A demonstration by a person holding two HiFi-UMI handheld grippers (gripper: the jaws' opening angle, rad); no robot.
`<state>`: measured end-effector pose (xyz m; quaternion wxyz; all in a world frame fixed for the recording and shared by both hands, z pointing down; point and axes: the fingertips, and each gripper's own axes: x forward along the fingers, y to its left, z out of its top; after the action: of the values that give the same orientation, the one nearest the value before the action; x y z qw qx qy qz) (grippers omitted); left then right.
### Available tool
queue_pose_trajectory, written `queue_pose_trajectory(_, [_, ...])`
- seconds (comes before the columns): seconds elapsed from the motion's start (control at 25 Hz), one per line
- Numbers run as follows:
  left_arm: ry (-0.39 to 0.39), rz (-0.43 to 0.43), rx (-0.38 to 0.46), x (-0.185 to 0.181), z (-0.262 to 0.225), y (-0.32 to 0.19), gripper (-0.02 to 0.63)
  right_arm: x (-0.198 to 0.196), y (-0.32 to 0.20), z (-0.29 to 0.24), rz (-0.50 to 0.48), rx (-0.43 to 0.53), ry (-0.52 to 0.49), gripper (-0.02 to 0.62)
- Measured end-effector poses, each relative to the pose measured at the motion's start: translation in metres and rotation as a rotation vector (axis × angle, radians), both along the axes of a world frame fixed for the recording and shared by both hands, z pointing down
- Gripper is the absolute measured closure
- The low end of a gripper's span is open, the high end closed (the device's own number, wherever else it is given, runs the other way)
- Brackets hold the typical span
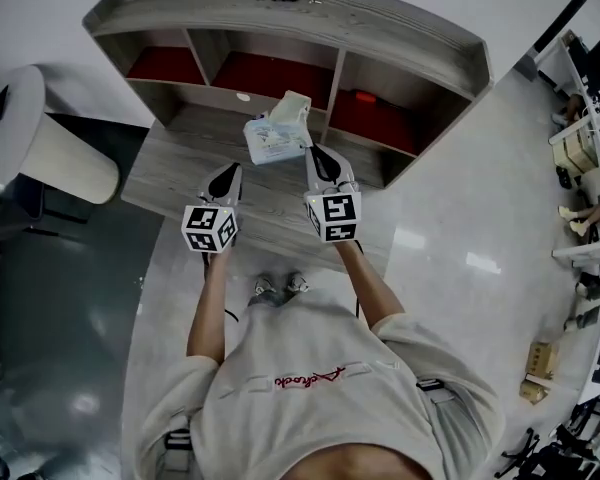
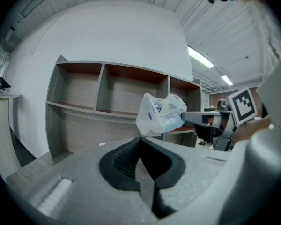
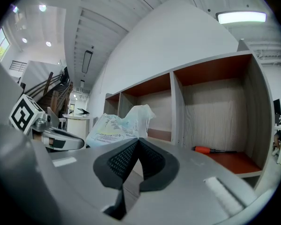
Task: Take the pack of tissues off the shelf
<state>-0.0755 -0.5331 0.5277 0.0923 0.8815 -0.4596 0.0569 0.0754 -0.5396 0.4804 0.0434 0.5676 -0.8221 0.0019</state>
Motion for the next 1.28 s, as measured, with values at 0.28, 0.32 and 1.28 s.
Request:
queue_pose_trajectory(0.28, [-0.003, -0.022, 0.000, -0.005, 0.001, 0.022, 0.607, -0.003, 0.026, 0.007, -0.015, -0.004, 0.000, 0.588])
queue_pose_trajectory(0.32, [-0.001, -0.022, 0.002, -0.005, 0.000, 0.025, 0.607, -0.003, 0.029, 0.006, -0.014, -0.002, 0.000, 0.588])
queue_pose_trajectory(1.28, [0.036, 0.022, 0.031, -0.055, -0.002, 0.188, 0.607, -0.043, 0.205, 0.014, 0.044, 0.001, 0.005, 0.588])
